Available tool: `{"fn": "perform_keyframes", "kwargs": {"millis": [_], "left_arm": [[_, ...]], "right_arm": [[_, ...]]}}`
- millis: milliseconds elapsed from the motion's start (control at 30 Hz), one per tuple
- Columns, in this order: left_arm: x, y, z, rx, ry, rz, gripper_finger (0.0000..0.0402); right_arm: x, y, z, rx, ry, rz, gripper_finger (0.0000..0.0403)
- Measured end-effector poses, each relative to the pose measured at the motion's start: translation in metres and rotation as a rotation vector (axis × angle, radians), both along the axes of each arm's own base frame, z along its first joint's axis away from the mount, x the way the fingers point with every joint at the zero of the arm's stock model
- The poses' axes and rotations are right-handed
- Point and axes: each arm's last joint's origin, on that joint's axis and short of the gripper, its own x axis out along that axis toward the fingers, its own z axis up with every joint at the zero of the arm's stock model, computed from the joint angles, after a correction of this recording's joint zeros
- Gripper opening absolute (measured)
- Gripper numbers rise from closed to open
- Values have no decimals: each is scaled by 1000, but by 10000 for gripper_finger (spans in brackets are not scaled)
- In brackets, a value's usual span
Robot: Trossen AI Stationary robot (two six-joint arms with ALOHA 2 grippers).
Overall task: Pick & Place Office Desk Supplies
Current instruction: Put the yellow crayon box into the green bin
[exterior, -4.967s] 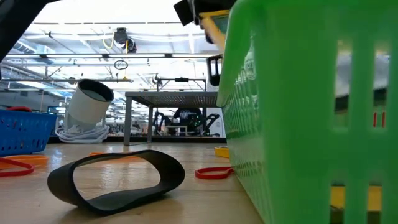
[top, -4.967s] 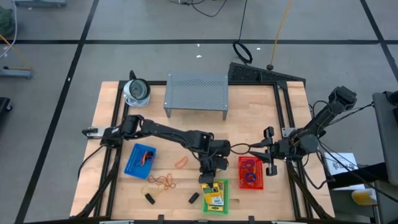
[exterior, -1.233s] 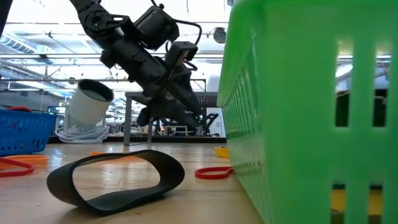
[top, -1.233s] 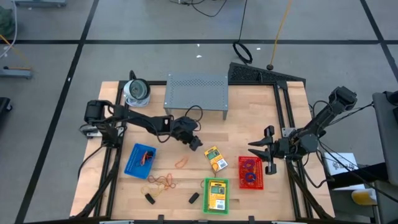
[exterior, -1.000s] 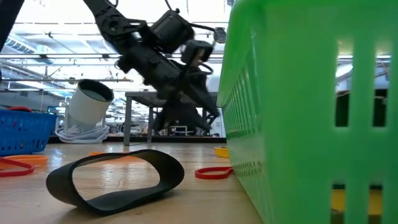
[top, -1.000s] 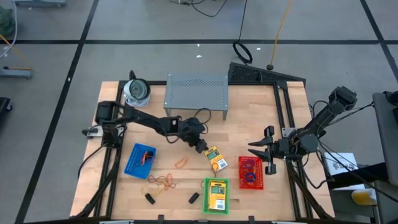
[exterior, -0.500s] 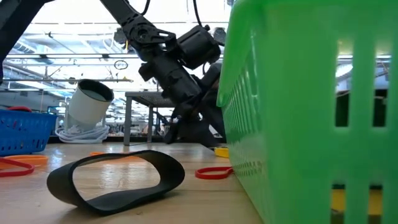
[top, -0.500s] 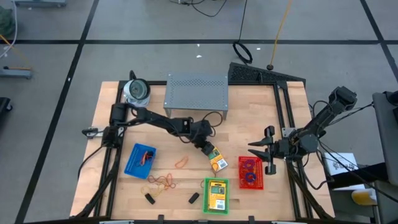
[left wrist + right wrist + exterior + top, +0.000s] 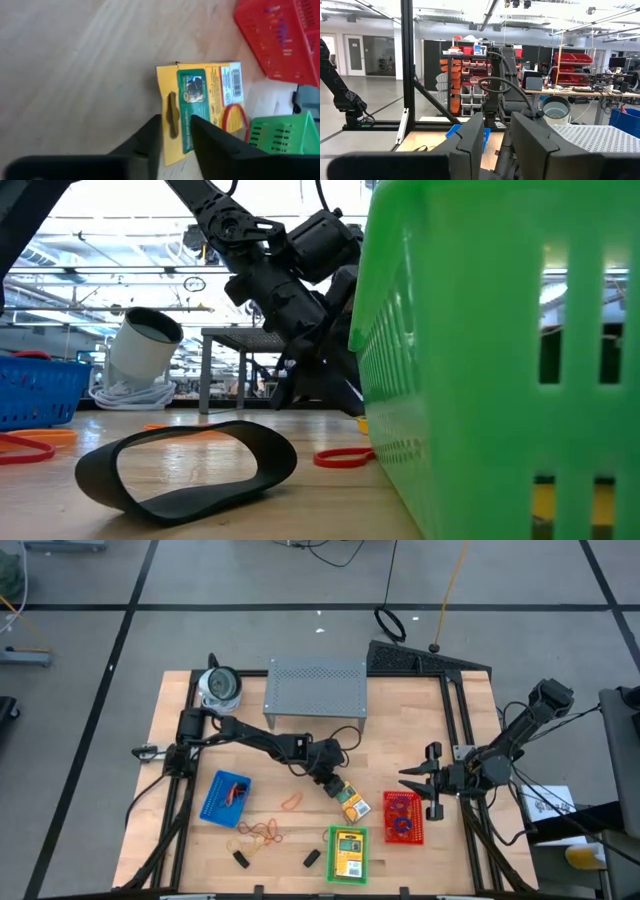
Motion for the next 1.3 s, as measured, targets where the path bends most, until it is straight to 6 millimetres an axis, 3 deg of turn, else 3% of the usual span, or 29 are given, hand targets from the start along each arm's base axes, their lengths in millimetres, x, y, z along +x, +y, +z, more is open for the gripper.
{"fn": "perform_keyframes", "kwargs": {"millis": [167,500,800,1033,1300], "left_arm": [[0,-3,0,14,-17,-39,11],[2,-8,4,-43,-70,-114,3],[9,-8,20,-128,-186,-171,2],[16,-10,53,-145,-264,-253,1],[14,-14,111,-92,-272,-354,1]], "right_arm": [[0,0,1,6,-6,0,89],[0,0,1,2,-5,0,89],[0,0,1,2,-5,0,89],[0,0,0,1,-2,0,89],[0,0,-1,-7,7,-1,89]]}}
